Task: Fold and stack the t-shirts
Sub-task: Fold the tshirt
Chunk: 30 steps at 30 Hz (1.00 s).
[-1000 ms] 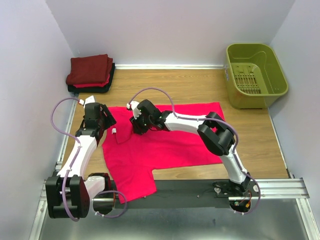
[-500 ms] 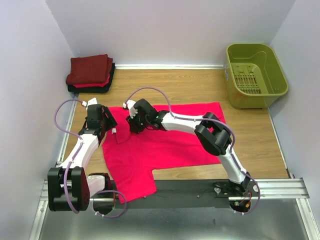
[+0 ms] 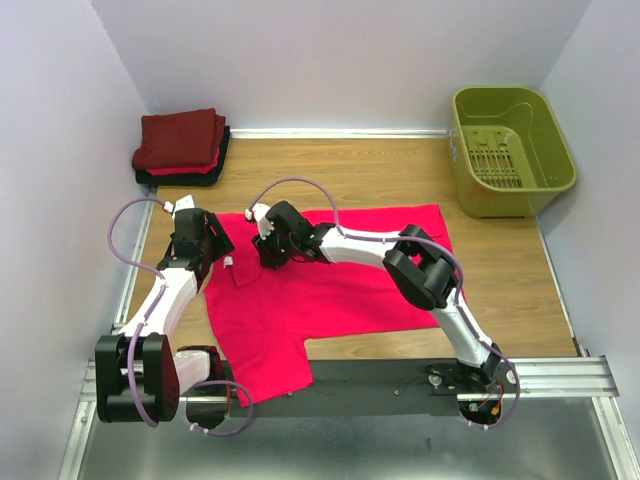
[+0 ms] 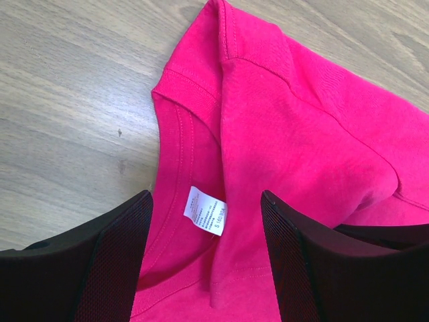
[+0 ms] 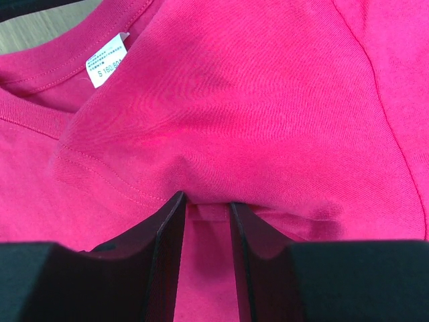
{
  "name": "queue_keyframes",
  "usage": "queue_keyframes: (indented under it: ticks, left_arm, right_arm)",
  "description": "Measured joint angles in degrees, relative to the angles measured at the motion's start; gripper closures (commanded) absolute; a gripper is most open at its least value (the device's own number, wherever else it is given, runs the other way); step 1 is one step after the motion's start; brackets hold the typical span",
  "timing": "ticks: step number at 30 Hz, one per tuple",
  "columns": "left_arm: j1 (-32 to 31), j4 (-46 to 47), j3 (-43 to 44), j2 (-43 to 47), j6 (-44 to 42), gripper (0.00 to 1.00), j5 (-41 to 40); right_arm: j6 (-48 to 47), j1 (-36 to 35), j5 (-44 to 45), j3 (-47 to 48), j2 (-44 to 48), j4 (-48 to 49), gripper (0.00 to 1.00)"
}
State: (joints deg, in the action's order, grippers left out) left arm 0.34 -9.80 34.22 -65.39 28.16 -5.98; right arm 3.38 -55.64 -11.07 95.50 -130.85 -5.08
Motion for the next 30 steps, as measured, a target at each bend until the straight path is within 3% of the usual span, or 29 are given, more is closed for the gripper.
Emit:
queue_keyframes:
  ticks: [11, 30]
  left_arm:
    - [0.0, 0.37, 0.0, -0.22, -0.33, 0.28, 0.0]
    - [0.0, 0.57, 0.0, -0.35, -0.59, 0.3, 0.0]
  right_arm:
    - [-1.4, -0.24, -0.07, -0.28, 0.28, -0.04, 0.55]
    - [-7.17, -0.31, -0.92, -1.31, 1.11, -0.72, 0.55]
